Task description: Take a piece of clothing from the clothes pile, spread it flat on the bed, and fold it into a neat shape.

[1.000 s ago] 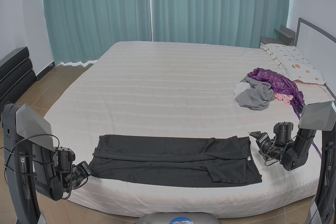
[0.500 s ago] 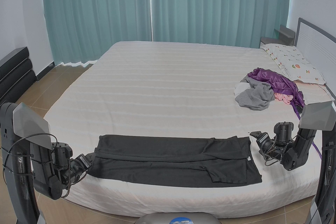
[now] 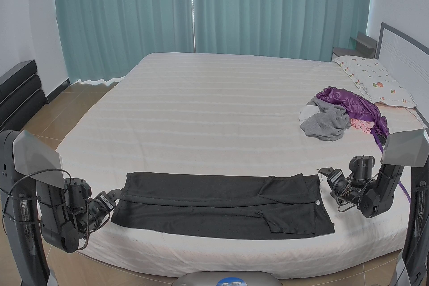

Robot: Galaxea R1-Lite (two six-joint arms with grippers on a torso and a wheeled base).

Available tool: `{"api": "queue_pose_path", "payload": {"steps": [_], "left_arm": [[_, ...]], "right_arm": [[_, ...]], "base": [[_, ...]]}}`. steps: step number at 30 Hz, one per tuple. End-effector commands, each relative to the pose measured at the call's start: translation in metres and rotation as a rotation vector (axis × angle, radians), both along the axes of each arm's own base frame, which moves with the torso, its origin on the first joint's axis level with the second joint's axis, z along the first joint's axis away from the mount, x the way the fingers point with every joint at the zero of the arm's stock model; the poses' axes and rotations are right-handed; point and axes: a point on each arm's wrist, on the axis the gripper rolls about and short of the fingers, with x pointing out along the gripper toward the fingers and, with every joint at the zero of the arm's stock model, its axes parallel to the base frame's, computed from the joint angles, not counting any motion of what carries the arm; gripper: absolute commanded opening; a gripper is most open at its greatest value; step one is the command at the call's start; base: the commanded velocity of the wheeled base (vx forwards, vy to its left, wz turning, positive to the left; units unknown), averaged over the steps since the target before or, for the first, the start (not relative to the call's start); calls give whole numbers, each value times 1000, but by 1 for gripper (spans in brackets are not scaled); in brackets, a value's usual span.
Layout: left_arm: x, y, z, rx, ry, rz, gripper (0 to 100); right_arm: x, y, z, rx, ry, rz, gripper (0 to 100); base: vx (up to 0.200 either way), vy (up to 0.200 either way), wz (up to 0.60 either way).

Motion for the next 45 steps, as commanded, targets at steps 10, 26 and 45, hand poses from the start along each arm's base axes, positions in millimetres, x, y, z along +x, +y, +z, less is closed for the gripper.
{"api": "queue_pose_path", "payload": {"steps": [10,26,45], "left_arm": [[5,-2,-1,-6,-15,-13,100],[5,-1,-4,-15,-3,-22,100],[5,-1,-8,-13,13,-21,100]], "right_arm": [[-2,10,8,-57,-30,41,100],[13,139,48,-370,-135,452,100],[31,180,16,-431,-28,577,100]], "base": [[60,0,0],[0,0,0],[0,0,0]]}}
